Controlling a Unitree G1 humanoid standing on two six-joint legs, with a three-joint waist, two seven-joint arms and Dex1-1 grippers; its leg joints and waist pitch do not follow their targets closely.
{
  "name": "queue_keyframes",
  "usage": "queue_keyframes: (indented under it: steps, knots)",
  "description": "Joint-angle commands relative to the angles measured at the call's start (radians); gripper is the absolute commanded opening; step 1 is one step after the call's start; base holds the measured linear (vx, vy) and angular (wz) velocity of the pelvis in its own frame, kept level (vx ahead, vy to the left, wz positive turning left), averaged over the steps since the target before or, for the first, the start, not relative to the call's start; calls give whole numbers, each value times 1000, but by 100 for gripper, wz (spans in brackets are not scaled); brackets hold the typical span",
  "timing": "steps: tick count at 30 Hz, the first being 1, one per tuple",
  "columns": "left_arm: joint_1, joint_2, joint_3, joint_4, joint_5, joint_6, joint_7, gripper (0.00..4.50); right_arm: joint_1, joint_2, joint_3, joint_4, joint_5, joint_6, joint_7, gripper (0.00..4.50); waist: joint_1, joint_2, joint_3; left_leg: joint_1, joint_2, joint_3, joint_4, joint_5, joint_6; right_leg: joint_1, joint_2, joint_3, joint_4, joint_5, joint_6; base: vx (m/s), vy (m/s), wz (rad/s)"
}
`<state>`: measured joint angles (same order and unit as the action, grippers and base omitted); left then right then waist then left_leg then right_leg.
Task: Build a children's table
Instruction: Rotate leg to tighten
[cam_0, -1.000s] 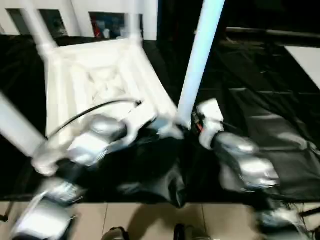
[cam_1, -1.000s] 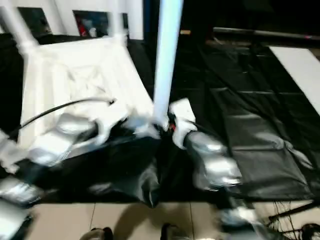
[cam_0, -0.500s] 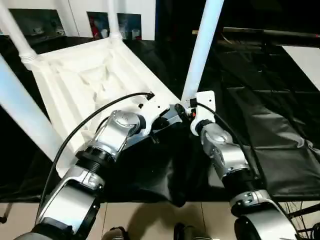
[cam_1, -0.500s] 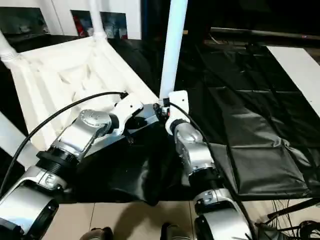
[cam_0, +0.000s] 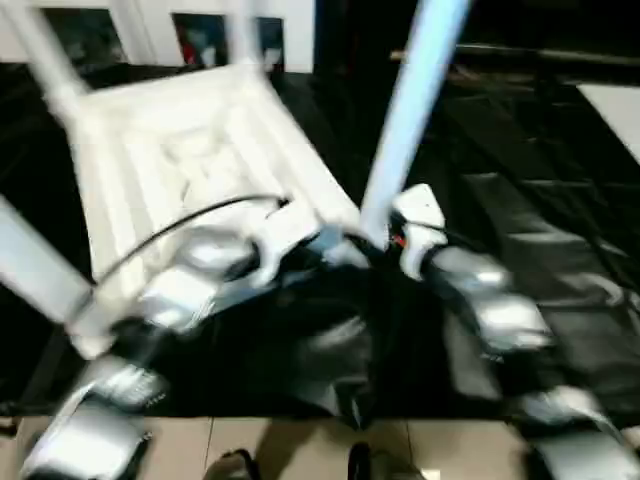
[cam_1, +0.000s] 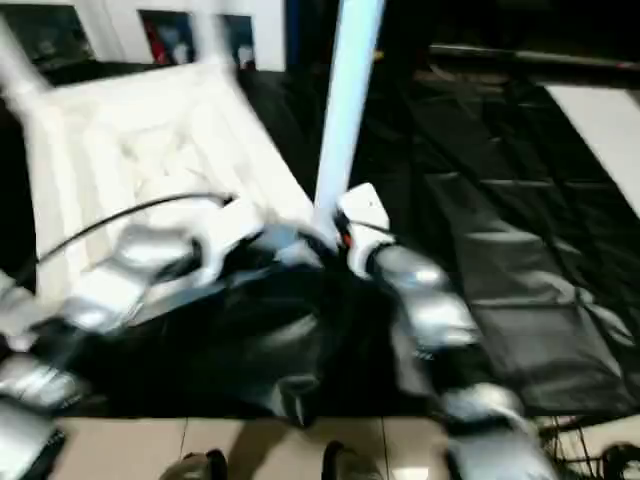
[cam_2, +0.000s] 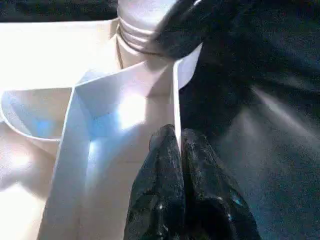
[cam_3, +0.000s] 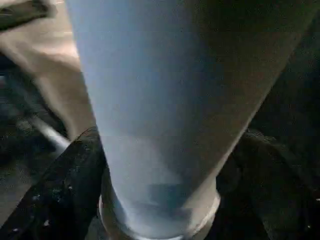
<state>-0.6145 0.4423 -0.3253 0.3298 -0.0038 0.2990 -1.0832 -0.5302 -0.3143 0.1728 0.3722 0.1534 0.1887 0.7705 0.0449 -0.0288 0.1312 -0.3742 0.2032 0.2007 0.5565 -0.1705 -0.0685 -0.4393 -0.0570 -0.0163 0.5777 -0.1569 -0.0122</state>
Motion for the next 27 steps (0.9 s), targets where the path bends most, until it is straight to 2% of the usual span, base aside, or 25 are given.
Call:
queue_keyframes:
  steps: [1, 4, 5, 9, 15, 21, 23, 27]
  knots:
    - [53, 27, -59, -15, -2, -3, -89, 0, 29, -68, 24, -55, 14, 6, 110, 408, -1, 7, -65, 18, 23, -2, -51, -117, 97, 65, -51, 31, -32, 13, -277, 0, 0, 0]
    - [70, 71, -56, -75, -28, 29, -145, 0, 57, -118, 54, -80, 25, -9, 209, 408, -2, 4, -60, 19, 25, -3, -55, -173, 68, 61, -57, 34, -45, -123, -259, 0, 0, 0]
    - [70, 72, -56, -76, -28, 29, -145, 0, 57, -119, 54, -81, 25, -9, 210, 408, -1, 4, -59, 19, 25, -3, -55, -174, 65, 61, -58, 34, -45, -131, -256, 0, 0, 0]
    - [83, 102, -53, -110, -46, 38, -180, 0, 73, -134, 62, -120, 41, 10, 260, 408, -2, 4, -62, 18, 23, -3, -53, -148, 65, 61, -55, 34, -42, -112, -256, 0, 0, 0]
    - [80, 101, -50, -96, -35, 24, -174, 0, 58, -116, 63, -92, 24, 6, 237, 408, -4, 3, -66, 17, 21, -2, -49, -116, 73, 63, -54, 34, -36, -66, -267, 0, 0, 0]
    - [80, 101, -50, -96, -35, 24, -174, 0, 58, -116, 63, -92, 24, 6, 237, 408, -3, 3, -67, 18, 21, -2, -48, -115, 76, 65, -54, 34, -34, -57, -270, 0, 0, 0]
    - [78, 98, -51, -97, -35, 27, -171, 0, 48, -108, 62, -69, 19, 10, 231, 392, -4, -1, -69, 18, 20, -2, -46, -110, 80, 66, -53, 33, -33, -51, -273, 0, 0, 0]
    - [84, 100, -51, -106, -37, 34, -169, 0, 45, -102, 58, -56, 26, 18, 235, 359, -4, 1, -68, 17, 21, -3, -46, -120, 78, 65, -54, 33, -34, -75, -271, 0, 0, 0]
